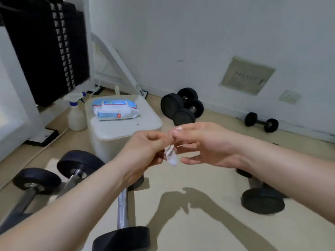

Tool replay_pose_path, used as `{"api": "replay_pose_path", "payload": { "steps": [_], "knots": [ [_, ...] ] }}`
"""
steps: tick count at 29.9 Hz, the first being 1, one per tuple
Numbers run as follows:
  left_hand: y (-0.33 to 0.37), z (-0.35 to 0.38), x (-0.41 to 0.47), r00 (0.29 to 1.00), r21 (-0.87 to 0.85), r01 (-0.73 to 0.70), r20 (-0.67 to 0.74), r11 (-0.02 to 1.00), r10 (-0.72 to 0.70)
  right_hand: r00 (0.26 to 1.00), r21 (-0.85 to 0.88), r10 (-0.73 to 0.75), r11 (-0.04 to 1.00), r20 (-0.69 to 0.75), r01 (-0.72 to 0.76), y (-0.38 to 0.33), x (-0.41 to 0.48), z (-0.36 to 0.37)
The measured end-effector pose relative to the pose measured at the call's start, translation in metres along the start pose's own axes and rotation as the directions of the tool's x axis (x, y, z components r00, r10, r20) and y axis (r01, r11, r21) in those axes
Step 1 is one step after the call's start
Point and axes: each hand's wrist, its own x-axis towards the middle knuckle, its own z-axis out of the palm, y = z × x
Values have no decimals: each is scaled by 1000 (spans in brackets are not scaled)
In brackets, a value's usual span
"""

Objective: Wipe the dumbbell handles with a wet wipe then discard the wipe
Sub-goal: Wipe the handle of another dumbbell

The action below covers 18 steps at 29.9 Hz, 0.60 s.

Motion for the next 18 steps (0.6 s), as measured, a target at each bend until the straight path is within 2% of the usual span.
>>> {"api": "replay_pose_path", "payload": {
  "steps": [3,7,9,12,18],
  "knots": [
    [-4,15,5,996,109,26,84,994,-35,984,-39,-84,996,-158,78,11,-5,-11],
    [-8,28,-3,983,198,64,154,978,-96,972,-164,-171,976,-162,145,32,-17,-23],
    [-9,36,-5,990,234,54,116,971,-83,970,-207,-209,962,-123,180,40,-23,-31],
    [-3,56,-1,993,290,29,98,957,-60,971,-143,-228,966,-64,218,51,-32,-54],
    [16,124,28,976,378,27,190,925,-106,981,51,-192,980,-19,192,81,-60,-136]
  ]
}}
